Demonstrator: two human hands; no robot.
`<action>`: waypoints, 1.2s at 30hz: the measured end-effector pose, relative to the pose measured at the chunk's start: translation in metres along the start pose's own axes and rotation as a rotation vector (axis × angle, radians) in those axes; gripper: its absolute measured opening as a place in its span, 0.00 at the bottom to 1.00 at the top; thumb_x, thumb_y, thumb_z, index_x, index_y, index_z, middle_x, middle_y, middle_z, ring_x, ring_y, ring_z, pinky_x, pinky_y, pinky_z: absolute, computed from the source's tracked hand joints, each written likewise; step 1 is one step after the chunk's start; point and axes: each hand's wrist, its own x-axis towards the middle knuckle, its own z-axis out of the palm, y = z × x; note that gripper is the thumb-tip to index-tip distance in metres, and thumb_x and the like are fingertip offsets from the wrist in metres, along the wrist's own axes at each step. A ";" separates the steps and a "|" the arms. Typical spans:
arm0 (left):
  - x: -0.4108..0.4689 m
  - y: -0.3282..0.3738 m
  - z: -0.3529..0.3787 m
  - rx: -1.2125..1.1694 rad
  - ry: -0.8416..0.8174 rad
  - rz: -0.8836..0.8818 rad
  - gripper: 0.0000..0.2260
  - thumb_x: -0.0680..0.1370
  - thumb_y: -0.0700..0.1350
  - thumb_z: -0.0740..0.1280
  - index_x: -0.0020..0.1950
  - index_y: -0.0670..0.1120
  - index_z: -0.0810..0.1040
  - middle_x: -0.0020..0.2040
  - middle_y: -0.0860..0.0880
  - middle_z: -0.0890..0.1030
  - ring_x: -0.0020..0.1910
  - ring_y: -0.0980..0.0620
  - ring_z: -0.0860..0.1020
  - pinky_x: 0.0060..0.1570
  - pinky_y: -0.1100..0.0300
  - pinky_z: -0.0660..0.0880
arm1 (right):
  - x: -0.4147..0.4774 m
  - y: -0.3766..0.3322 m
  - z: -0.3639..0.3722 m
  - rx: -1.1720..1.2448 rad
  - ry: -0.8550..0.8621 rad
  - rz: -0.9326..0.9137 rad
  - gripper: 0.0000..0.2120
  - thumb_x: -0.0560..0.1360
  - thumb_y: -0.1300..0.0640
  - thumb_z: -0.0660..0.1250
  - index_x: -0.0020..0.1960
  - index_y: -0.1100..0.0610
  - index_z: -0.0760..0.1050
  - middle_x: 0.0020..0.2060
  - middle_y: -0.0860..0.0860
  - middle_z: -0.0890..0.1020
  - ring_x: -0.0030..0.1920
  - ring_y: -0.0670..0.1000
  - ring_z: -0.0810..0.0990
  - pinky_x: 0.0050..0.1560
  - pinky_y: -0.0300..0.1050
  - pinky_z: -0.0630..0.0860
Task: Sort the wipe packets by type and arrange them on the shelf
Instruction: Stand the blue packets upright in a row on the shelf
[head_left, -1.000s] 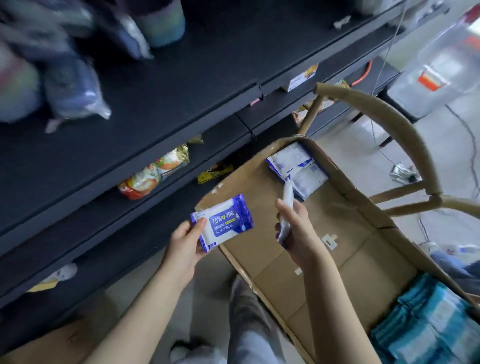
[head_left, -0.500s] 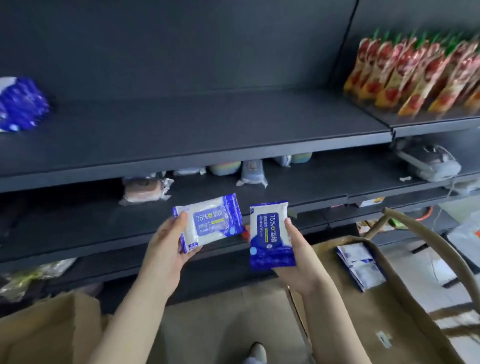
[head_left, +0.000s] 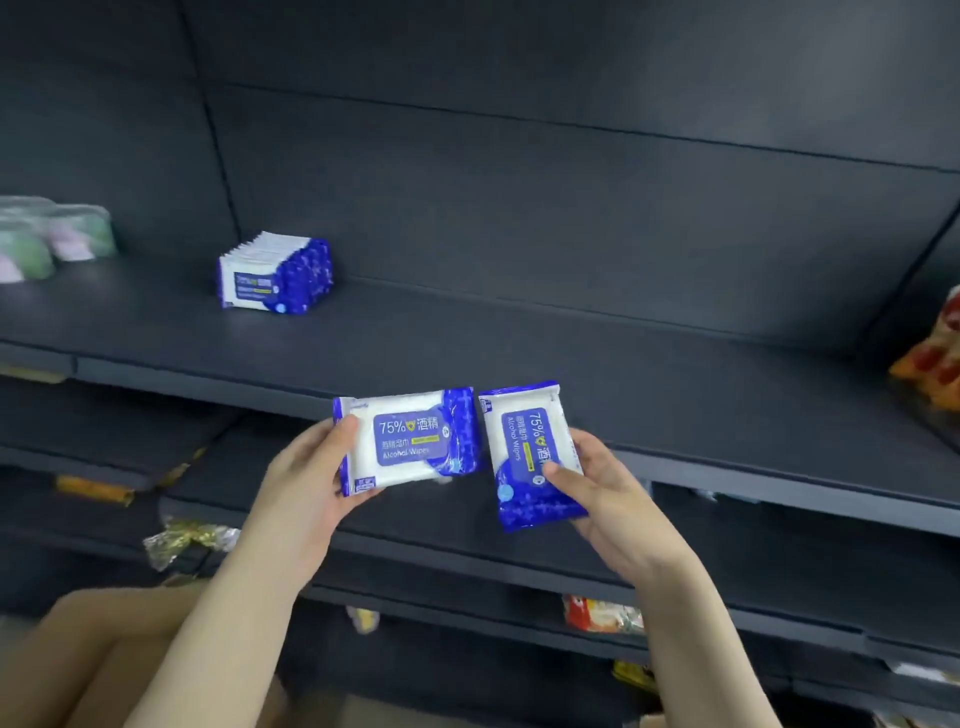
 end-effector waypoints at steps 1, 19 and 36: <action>0.004 0.005 -0.005 -0.003 0.008 0.009 0.11 0.81 0.47 0.65 0.59 0.43 0.79 0.52 0.45 0.85 0.49 0.48 0.85 0.47 0.52 0.78 | 0.013 -0.001 0.004 0.022 0.020 -0.010 0.15 0.80 0.65 0.63 0.66 0.59 0.71 0.58 0.56 0.84 0.52 0.52 0.84 0.48 0.43 0.81; 0.253 0.078 -0.151 0.212 0.106 0.188 0.05 0.82 0.44 0.64 0.54 0.52 0.79 0.51 0.51 0.84 0.50 0.50 0.82 0.53 0.50 0.79 | 0.239 0.018 0.168 0.177 0.379 -0.073 0.13 0.74 0.63 0.73 0.57 0.61 0.77 0.51 0.57 0.86 0.49 0.54 0.85 0.50 0.51 0.80; 0.431 0.096 -0.205 0.355 0.052 0.382 0.09 0.78 0.40 0.69 0.53 0.53 0.83 0.50 0.53 0.84 0.46 0.63 0.80 0.47 0.65 0.75 | 0.375 0.057 0.303 -0.395 0.277 -0.251 0.11 0.73 0.61 0.75 0.45 0.45 0.79 0.45 0.43 0.85 0.48 0.45 0.84 0.52 0.44 0.81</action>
